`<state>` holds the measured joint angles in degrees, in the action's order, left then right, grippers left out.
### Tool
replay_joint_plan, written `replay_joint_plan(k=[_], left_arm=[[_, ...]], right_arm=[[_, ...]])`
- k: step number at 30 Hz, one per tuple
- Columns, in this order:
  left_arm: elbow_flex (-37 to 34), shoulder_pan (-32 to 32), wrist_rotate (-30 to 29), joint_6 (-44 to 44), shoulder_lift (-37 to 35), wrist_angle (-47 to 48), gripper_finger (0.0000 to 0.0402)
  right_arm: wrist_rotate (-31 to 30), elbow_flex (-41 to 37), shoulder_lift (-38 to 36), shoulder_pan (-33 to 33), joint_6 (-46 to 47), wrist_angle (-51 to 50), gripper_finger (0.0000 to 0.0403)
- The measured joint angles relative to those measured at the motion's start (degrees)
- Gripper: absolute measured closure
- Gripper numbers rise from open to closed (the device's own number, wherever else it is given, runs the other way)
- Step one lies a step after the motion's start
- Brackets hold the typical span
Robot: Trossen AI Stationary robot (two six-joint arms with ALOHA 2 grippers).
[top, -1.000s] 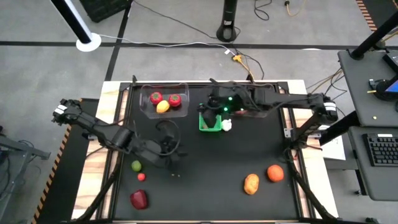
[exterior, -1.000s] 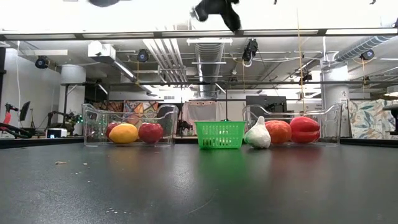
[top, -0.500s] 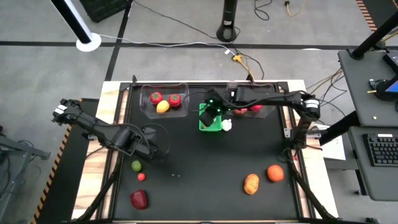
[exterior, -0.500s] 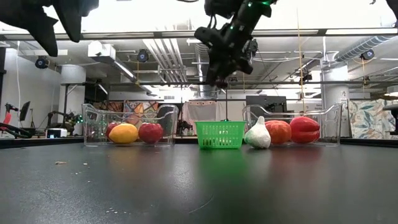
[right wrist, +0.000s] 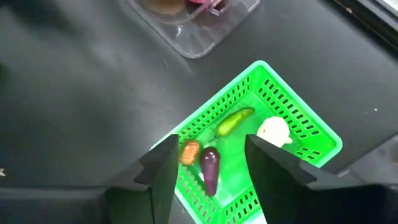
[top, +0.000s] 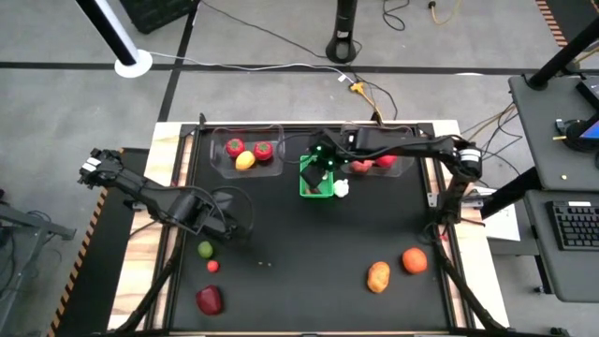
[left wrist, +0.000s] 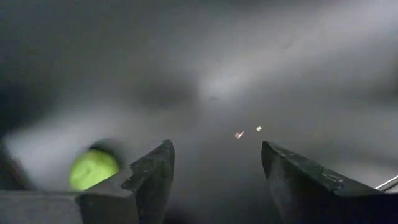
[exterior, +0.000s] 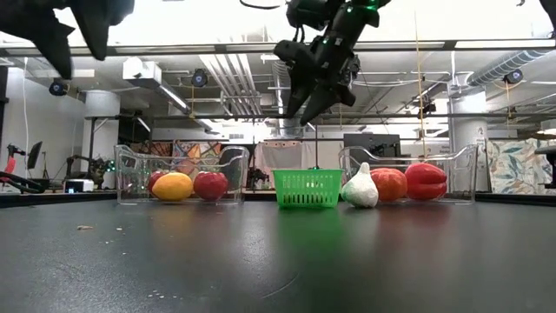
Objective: Sort produce into baskets
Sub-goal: Put the green lemon into the left transparent bin
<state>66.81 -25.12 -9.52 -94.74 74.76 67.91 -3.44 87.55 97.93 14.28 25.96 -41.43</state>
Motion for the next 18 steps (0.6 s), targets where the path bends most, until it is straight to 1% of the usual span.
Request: replay_joint_plan(k=[4, 9, 13, 18], left_arm=[[-0.25, 0.00, 2.26, -4.77, 0.02, 3.60, 0.0178], [-2.27, 0.00, 7.66, -8.41, 0.07, 6.12, 0.0178], [-7.48, -0.04, 10.14, -9.13, 0.28, 5.97, 0.0183], [-14.80, -0.23, 16.96, -12.08, 0.26, 4.84, 0.0200]], right_arm=[[0.24, 0.00, -1.43, -0.02, 0.00, -0.04, 0.0213], [0.42, 0.00, -2.75, -0.02, 0.02, -0.06, 0.0206], [0.43, 0.00, -2.91, -0.15, 0.02, -0.05, 0.0208], [0.48, 0.00, -2.91, -0.55, 0.02, -0.05, 0.0208]])
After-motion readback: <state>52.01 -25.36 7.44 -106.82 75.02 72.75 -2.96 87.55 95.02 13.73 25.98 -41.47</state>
